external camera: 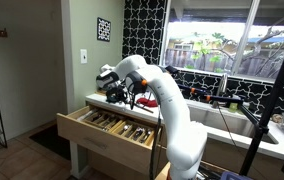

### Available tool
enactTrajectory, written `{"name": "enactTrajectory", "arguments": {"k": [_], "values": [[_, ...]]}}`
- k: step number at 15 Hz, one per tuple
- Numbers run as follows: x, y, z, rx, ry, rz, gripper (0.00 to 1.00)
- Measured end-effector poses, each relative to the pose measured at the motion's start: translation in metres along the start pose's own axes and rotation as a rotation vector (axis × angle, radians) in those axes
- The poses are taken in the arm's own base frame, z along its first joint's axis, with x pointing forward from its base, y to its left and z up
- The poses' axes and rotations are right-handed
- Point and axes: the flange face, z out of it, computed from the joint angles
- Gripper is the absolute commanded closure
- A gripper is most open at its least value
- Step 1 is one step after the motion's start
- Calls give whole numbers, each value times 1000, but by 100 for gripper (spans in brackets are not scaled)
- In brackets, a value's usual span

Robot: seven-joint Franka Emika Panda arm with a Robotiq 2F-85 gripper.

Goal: Pick up a silver tablespoon from the drawer and put it on the kitchen counter

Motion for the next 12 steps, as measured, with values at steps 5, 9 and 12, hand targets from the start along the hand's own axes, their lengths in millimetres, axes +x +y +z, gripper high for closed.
{"name": "enactTrajectory", "arguments": {"k": [5,9,12], "values": [[43,38,34,9,-60,205,98],[66,57,58,49,-148,395,98],[79,66,68,81,-205,537,98]]}}
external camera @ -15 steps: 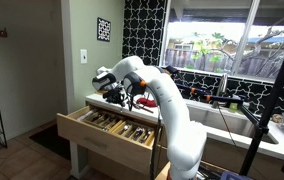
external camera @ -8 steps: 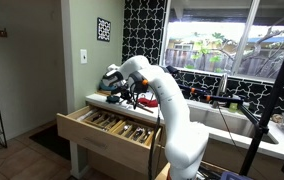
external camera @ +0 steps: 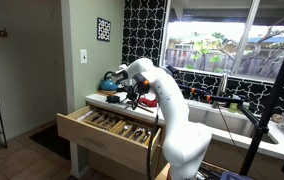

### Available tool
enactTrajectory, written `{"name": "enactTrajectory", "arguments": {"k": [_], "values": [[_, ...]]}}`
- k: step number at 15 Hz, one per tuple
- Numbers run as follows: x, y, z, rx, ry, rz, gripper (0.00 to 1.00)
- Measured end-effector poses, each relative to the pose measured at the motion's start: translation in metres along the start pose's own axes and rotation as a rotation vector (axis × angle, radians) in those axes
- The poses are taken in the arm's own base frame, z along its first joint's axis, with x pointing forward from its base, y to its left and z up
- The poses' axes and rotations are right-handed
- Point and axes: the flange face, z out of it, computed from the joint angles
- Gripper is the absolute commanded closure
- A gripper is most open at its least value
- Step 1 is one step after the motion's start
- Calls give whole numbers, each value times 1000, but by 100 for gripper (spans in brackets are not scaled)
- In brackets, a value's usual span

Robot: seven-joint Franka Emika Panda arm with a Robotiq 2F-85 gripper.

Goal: Pick up a silver tablespoon from the drawer and put it on the kitchen counter

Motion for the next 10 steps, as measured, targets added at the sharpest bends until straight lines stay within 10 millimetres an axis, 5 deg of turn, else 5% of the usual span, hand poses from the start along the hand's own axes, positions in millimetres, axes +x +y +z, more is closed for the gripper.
{"name": "enactTrajectory", "arguments": {"k": [10], "values": [[37,-35,-23,419,173,112,98]]}}
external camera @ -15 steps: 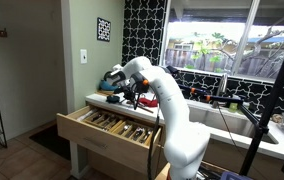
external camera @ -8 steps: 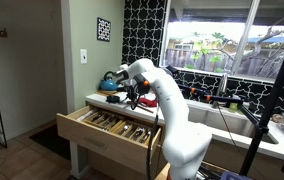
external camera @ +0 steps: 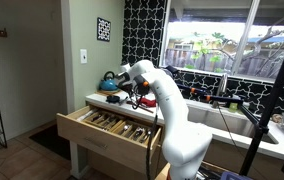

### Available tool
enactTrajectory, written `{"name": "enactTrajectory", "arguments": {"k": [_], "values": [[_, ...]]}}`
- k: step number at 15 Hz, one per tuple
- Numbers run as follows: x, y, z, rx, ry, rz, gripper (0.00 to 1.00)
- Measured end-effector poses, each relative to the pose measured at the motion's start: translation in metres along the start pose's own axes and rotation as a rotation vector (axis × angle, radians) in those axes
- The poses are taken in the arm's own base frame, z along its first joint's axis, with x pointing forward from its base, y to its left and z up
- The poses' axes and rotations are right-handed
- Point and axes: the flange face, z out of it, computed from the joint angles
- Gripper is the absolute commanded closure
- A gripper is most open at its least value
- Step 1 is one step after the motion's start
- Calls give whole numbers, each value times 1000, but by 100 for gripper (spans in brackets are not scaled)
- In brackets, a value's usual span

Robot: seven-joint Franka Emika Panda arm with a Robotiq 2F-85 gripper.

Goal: Pick up a silver tablespoon from the drawer and put it on the kitchen counter

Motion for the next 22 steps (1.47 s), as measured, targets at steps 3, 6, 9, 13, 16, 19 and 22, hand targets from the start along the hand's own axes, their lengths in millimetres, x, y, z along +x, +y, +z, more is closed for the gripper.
{"name": "enactTrajectory", "arguments": {"k": [3,6,9,13,16,19,22], "values": [[-4,-5,15,60,0,-20,98],[-6,-7,29,90,-11,-61,98],[-4,-7,32,104,-17,-96,89],[-8,-11,35,116,-33,-145,56],[-11,-12,38,116,-39,-165,34],[-10,-13,31,126,-36,-171,12],[-10,-18,10,151,-28,-177,0]]}}
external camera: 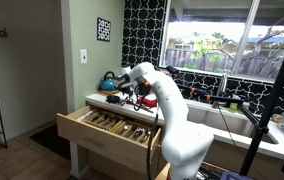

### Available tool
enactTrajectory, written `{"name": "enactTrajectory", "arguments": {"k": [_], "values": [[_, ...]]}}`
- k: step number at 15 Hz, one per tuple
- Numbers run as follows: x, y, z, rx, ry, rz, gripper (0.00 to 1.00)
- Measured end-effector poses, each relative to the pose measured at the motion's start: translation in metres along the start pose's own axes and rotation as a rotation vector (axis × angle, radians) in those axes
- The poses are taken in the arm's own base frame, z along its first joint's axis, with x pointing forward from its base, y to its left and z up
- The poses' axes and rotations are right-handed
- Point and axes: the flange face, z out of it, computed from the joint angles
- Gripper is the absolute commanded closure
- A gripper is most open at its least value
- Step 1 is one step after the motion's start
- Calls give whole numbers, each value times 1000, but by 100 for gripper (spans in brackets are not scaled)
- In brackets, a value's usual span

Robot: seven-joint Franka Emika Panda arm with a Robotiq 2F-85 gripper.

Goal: Pick up a silver tablespoon from the drawer and put it on the kitchen counter

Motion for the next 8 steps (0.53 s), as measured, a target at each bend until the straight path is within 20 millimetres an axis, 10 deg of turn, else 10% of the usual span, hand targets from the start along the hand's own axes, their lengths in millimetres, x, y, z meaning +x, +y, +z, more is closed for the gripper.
{"name": "enactTrajectory", "arguments": {"k": [8], "values": [[-30,-5,-84,-70,-31,-5,0]]}}
